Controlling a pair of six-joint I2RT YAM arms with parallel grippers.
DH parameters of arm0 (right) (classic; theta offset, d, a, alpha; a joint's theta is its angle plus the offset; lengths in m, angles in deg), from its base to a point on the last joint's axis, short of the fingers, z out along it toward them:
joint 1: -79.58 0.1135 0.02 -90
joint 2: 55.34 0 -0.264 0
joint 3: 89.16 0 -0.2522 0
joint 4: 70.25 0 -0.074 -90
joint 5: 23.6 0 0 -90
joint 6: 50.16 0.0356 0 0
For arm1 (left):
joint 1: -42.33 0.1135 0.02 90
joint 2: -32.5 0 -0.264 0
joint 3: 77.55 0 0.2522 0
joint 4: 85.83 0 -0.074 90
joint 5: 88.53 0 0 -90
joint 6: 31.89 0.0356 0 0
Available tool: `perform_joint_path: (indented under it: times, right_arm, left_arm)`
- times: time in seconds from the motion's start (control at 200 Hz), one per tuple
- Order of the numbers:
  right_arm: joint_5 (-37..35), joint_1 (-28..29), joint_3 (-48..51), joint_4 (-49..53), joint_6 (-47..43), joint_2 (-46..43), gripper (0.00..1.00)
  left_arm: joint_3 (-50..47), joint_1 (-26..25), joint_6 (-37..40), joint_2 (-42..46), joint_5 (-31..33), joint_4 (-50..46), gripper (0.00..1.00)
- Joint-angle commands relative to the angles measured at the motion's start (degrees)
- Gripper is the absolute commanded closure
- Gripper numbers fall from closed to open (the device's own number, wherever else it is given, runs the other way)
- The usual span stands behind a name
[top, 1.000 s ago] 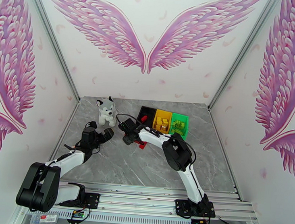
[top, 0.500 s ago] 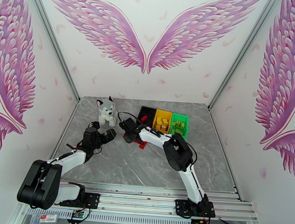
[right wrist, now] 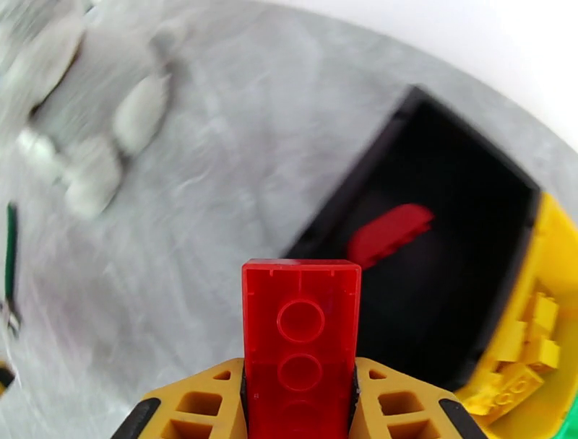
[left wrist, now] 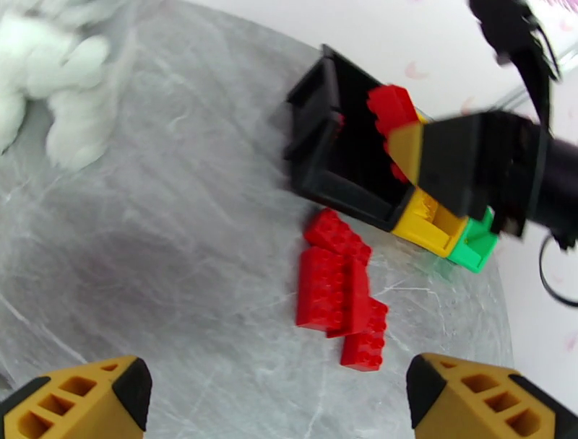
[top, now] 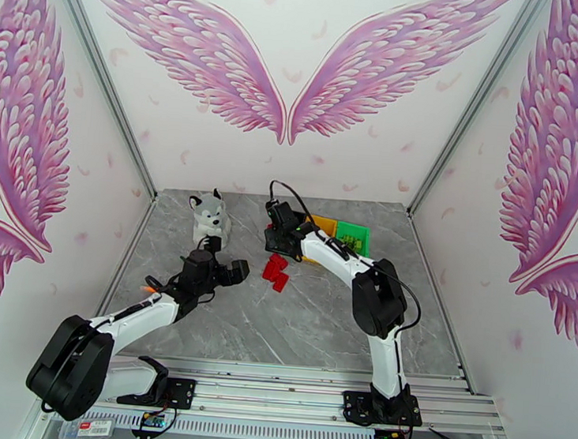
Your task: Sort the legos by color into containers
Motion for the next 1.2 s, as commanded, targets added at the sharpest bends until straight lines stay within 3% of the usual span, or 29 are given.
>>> perform_joint_path:
  times: [0.0, 0.15, 0.35, 0.43, 0.84, 1.195]
  right_arm:
    - [-3.48, -1.48, -6.13, 3.09, 3.78, 2.43, 0.7]
    - [-4.27, -3.22, -13.98, 6.45, 4.64, 7.71, 0.66]
    - [-3.95, -4.06, -19.5, 9.09, 4.22, 11.57, 0.41]
    - [-3.39, -4.11, -18.72, 8.87, 4.06, 11.2, 0.36]
    - [-0.44, -2.46, 3.28, 2.53, 8.91, -3.07, 0.37]
    - [5.05, -0.76, 21.81, -2.3, 16.11, -10.88, 0.34]
  left_arm:
    - [3.82, -3.99, 6.19, 0.75, 5.7, -4.72, 0.01]
    - [6.67, -9.27, 9.94, -0.96, 10.09, -6.93, 0.01]
    - [8.2, -11.16, 10.96, -2.71, 11.88, -8.03, 0.01]
    - [8.32, -11.16, 10.91, -2.74, 12.08, -8.3, 0.01]
    - [8.13, -9.01, 9.03, -2.74, 14.11, -9.16, 0.01]
    - [6.94, -5.5, 6.61, -2.55, 10.96, -8.39, 0.01]
